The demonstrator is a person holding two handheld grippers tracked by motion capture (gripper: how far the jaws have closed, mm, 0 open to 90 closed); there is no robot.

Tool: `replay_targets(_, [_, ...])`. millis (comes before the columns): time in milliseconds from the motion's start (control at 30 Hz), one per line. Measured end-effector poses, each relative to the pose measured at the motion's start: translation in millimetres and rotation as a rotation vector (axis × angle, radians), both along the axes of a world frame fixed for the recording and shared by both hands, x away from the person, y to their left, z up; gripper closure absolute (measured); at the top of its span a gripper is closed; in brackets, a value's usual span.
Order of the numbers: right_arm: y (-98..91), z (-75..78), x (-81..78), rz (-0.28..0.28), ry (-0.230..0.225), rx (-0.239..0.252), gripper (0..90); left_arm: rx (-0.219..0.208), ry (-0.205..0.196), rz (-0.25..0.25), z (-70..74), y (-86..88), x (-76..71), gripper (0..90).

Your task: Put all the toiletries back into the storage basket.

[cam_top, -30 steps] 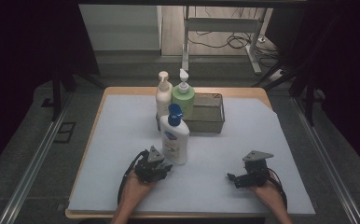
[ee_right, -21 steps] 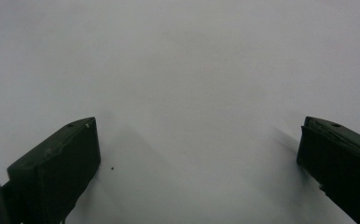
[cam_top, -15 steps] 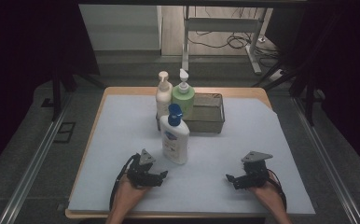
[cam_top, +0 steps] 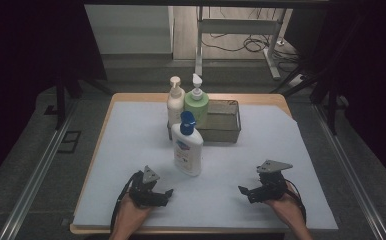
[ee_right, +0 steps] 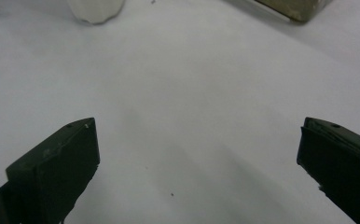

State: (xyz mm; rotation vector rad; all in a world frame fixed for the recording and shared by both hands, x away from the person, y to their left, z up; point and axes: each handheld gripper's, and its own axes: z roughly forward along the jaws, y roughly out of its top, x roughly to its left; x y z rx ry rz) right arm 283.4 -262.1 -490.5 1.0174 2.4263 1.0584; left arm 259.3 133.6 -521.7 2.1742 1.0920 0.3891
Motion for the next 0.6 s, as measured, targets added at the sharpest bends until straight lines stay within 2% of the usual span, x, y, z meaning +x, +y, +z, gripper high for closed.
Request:
replay_targets(200, [7.1, 9.6, 1.0, 0.026, -0.004, 0.019, 0.0, 0.007, -0.008, 0.005, -0.4, -0.1, -0.6, 11.9])
replay_targets(600, [25.2, 31.6, 10.0, 0.059, -0.001, 0.064, 0.0, 0.011, -0.027, 0.053, -0.7, 4.9, -3.5, 11.8])
